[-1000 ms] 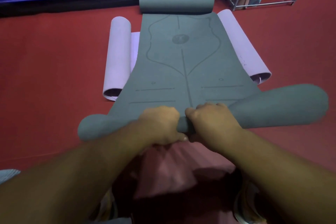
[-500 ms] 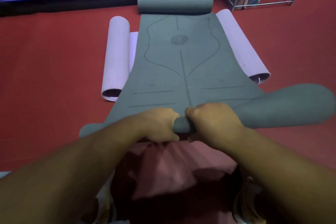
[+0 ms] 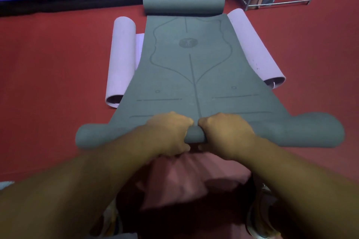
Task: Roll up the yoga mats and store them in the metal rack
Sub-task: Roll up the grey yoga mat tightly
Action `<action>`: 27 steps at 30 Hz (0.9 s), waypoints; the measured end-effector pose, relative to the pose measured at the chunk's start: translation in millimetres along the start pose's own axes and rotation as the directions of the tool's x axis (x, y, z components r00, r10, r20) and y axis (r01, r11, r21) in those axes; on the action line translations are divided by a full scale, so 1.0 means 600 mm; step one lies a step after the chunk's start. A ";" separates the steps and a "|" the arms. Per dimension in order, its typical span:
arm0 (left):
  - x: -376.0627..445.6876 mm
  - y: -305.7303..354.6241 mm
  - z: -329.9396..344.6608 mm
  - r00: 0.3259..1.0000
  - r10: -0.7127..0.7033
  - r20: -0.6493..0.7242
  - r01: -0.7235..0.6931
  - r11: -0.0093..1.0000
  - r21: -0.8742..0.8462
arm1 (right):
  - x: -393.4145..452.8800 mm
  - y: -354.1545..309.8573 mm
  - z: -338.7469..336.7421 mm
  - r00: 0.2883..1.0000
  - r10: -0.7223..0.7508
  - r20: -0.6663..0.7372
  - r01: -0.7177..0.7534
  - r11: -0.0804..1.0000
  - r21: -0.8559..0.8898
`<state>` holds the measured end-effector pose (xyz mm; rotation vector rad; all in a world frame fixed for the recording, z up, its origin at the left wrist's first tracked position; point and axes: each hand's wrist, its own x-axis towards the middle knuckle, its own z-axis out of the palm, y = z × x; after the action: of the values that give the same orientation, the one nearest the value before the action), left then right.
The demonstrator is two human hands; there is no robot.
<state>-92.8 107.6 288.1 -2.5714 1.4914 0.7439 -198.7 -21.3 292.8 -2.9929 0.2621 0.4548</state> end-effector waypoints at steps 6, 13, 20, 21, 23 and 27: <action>-0.006 0.004 0.017 0.989 -0.030 -0.143 0.034 0.999 0.029 | 0.001 0.005 -0.013 0.999 -0.030 -0.026 0.030 1.000 0.002; -0.030 -0.012 -0.004 0.973 -0.009 -0.231 0.039 0.992 0.122 | 0.004 -0.005 -0.011 1.000 0.022 -0.006 -0.021 0.996 0.082; -0.008 -0.030 0.010 0.995 0.019 -0.093 -0.023 0.999 -0.039 | -0.006 -0.026 0.012 0.989 0.006 -0.150 -0.011 0.999 -0.032; -0.010 -0.029 0.007 0.998 0.034 -0.051 -0.036 0.998 -0.048 | -0.005 -0.026 0.013 0.992 0.016 -0.123 -0.017 1.000 -0.008; -0.020 -0.018 0.012 0.994 0.027 -0.106 -0.029 0.999 -0.016 | -0.001 -0.015 0.006 0.999 0.035 -0.019 -0.034 0.998 0.057; -0.023 0.004 0.042 0.965 0.028 -0.260 -0.008 0.997 0.077 | -0.002 -0.003 0.000 0.999 0.041 0.012 -0.041 0.997 0.068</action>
<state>-110.0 125.0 272.5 -2.6852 1.5788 0.3511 -199.6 -19.4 293.0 -2.9230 0.3316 0.4558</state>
